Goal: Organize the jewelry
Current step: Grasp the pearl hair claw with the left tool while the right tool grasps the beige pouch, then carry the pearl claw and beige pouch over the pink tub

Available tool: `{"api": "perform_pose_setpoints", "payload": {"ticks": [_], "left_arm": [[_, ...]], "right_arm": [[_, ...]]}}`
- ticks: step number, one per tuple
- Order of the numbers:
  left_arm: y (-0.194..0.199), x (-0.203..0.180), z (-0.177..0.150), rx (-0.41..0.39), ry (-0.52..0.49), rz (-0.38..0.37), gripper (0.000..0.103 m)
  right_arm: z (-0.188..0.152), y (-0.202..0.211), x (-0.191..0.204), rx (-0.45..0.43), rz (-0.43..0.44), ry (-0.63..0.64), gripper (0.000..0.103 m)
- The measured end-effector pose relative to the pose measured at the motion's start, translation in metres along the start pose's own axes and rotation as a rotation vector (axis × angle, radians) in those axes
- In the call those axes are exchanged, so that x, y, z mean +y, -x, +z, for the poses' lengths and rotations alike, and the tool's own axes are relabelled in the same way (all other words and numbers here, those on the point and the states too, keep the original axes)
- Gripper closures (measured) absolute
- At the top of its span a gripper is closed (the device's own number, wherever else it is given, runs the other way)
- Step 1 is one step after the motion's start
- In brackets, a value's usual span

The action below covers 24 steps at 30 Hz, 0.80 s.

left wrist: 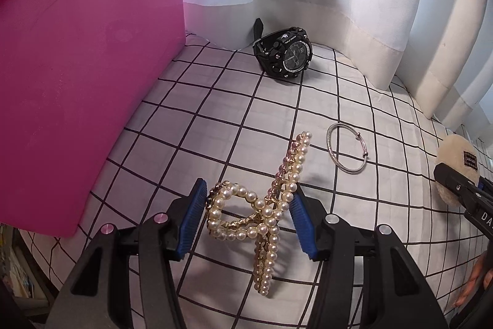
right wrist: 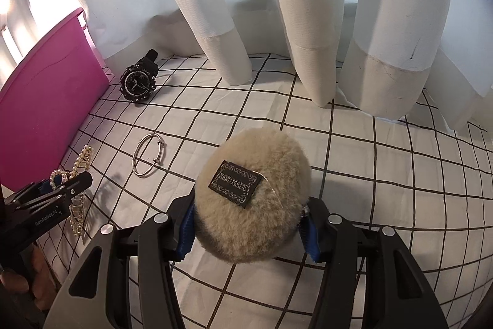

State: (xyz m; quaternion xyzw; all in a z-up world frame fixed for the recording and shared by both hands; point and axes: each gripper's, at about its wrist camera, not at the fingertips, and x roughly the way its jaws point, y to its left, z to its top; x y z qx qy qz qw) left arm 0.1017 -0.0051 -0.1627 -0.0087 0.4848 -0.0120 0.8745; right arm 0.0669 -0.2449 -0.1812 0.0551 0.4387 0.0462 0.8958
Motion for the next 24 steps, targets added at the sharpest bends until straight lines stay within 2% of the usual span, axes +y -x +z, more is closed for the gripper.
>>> {"api": "perform_pose_setpoints", "payload": {"ticks": [14, 16, 17, 24], "left_arm": [[0.044, -0.009, 0.008, -0.045, 0.006, -0.003, 0.054], [0.047, -0.008, 0.009, -0.042, 0.02, -0.01, 0.055], [0.048, -0.007, 0.009, -0.043, 0.029, -0.014, 0.059], [0.044, -0.005, 0.007, -0.037, 0.065, -0.016, 0.059]], "right_arm": [[0.0, 0.051, 0.001, -0.038, 0.016, 0.014, 0.05], [-0.001, 0.055, -0.001, -0.033, 0.021, 0.012, 0.05], [-0.001, 0.057, -0.002, -0.03, 0.024, 0.01, 0.05], [-0.005, 0.065, -0.004, -0.029, 0.034, 0.024, 0.05]]}}
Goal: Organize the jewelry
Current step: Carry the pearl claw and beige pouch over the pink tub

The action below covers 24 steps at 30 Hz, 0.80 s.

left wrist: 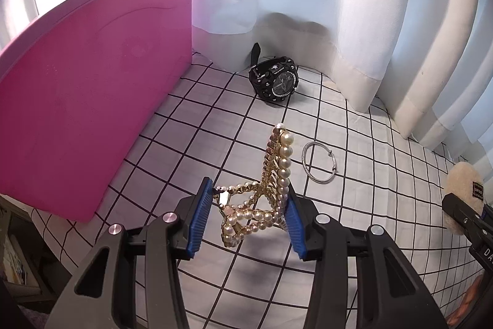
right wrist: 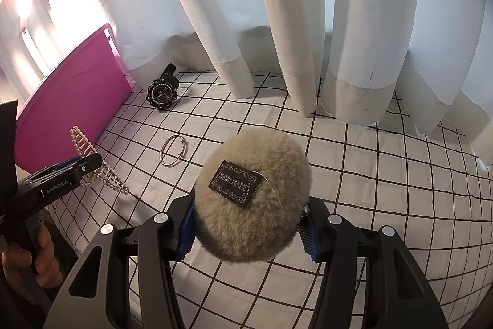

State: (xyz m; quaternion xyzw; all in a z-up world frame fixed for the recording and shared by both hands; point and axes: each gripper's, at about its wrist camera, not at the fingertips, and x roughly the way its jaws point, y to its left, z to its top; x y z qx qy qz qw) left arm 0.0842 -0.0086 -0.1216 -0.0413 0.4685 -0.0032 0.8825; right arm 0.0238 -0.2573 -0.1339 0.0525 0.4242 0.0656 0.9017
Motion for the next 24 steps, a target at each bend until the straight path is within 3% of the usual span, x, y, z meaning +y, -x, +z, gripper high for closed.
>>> {"api": "perform_pose_setpoints", "payload": {"ticks": [9, 24], "left_arm": [[0.023, 0.0, 0.004, -0.032, 0.009, 0.019, 0.059], [0.134, 0.023, 0.038, -0.171, 0.075, 0.061, 0.059]], "right_arm": [[0.003, 0.014, 0.002, -0.012, 0.027, 0.012, 0.05], [0.061, 0.064, 0.054, -0.107, 0.163, 0.148, 0.05]]}}
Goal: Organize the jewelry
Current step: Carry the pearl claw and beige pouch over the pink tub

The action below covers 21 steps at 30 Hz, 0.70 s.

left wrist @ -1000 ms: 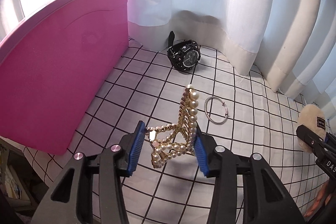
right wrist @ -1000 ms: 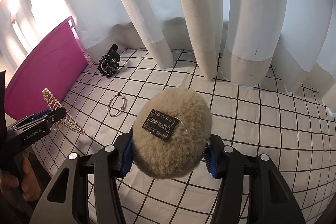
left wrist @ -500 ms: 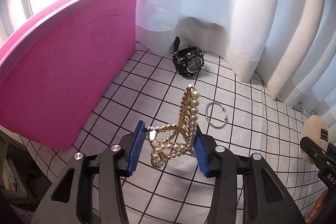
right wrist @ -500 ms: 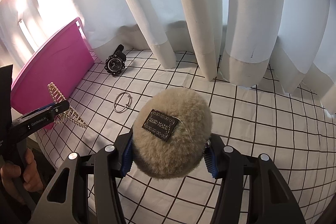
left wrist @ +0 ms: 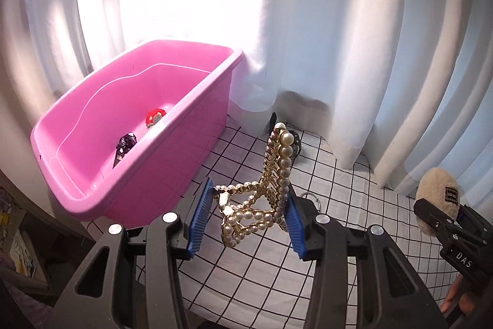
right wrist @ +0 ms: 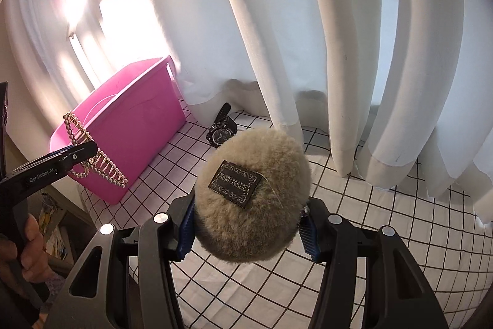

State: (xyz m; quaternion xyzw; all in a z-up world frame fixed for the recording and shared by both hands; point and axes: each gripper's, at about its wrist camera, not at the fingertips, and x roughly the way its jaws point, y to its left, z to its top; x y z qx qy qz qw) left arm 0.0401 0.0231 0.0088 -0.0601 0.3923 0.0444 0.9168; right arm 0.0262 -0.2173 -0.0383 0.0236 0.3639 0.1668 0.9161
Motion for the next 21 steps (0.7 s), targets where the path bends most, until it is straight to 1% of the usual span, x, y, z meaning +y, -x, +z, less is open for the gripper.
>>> {"api": "perform_pose_setpoints", "payload": {"ticks": [5, 9, 15, 21], "left_arm": [[0.023, 0.03, 0.026, -0.044, 0.028, 0.023, 0.059], [0.027, 0.065, 0.047, -0.072, 0.036, 0.04, 0.059], [0.005, 0.131, 0.077, -0.051, 0.038, 0.071, 0.059], [-0.031, 0.185, 0.101, -0.018, 0.034, 0.081, 0.059]], "right_arm": [[0.036, -0.003, 0.039, -0.038, 0.049, 0.045, 0.05], [0.067, -0.017, 0.078, -0.068, 0.079, 0.07, 0.05], [0.109, -0.057, 0.141, -0.071, 0.111, 0.089, 0.05], [0.139, -0.099, 0.197, -0.061, 0.131, 0.114, 0.05]]}}
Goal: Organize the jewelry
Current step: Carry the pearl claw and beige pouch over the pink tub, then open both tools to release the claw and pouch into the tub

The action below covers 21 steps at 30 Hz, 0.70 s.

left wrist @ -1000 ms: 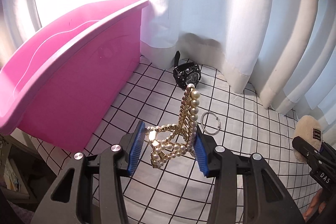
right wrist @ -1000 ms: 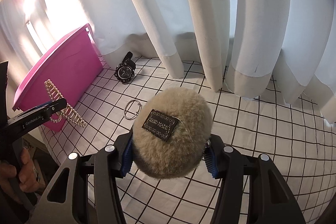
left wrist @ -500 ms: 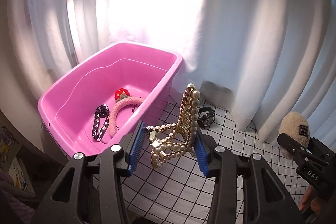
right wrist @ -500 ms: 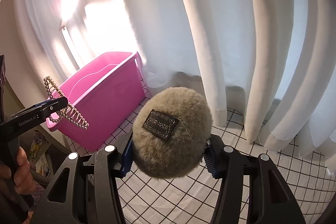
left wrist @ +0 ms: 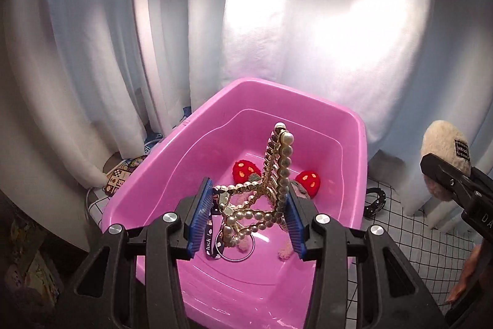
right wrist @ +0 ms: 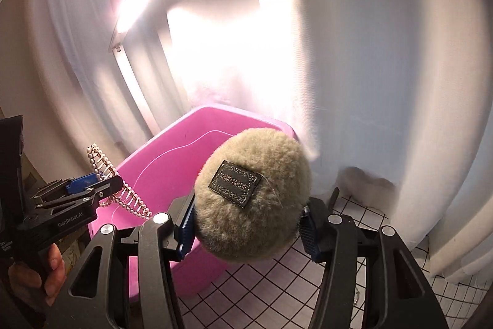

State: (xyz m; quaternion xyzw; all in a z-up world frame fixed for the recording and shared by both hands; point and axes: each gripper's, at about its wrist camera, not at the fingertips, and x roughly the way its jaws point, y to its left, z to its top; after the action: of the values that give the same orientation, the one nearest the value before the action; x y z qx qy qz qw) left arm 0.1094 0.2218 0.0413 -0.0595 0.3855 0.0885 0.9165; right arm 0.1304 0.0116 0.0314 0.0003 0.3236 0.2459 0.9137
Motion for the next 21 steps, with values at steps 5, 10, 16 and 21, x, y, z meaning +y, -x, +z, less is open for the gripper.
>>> {"api": "perform_pose_setpoints", "payload": {"ticks": [5, 10, 16, 21], "left_arm": [[-0.025, 0.024, 0.011, 0.038, 0.012, -0.01, 0.059], [-0.049, 0.035, 0.011, 0.093, 0.047, -0.022, 0.059], [-0.072, 0.045, 0.002, 0.185, 0.082, 0.007, 0.059], [-0.091, 0.05, -0.002, 0.264, 0.096, 0.037, 0.059]], "right_arm": [[0.021, -0.044, 0.028, 0.06, 0.025, 0.022, 0.05], [0.034, -0.089, 0.047, 0.158, 0.039, 0.064, 0.05], [0.039, -0.13, 0.057, 0.274, 0.05, 0.115, 0.05], [0.033, -0.163, 0.059, 0.379, 0.033, 0.127, 0.05]]}}
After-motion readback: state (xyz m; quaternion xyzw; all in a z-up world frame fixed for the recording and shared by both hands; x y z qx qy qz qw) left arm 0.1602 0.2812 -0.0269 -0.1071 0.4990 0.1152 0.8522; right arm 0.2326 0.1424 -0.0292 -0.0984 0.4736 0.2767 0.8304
